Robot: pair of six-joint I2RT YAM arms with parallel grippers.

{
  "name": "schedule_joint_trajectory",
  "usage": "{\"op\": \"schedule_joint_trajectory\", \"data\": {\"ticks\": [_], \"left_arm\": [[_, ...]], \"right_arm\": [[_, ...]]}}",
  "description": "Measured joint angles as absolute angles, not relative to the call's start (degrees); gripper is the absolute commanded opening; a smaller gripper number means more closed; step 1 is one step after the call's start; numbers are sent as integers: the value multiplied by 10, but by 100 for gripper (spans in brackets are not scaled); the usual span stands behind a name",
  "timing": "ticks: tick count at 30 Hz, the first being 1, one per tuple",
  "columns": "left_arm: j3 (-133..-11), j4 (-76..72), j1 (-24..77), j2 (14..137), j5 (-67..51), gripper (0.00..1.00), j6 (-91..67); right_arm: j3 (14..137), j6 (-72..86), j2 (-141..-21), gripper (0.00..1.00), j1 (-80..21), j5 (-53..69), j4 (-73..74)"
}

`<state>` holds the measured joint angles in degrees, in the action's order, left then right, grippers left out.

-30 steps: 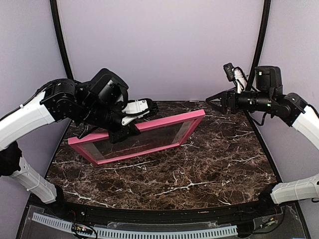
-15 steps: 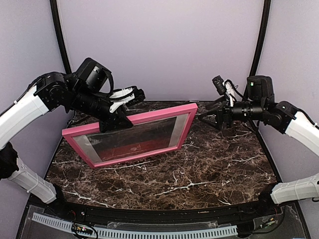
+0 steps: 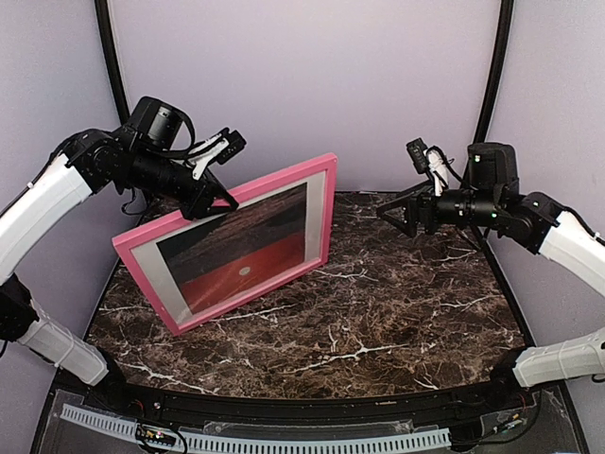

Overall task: Put the photo into the frame
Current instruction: Turn over the photo frame.

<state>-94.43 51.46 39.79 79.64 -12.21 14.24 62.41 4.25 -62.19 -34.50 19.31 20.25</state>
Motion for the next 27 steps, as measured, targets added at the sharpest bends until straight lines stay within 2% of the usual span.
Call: {"op": "schedule_joint_trajectory", "data": {"ticks": [16, 27], "left_arm": [[-972, 429, 256, 870, -241, 0, -85], [-799, 238, 171, 862, -295, 0, -289]], "right_arm": [[636, 87, -640, 85, -341, 157, 215], [636, 104, -643, 85, -331, 151, 219]]}}
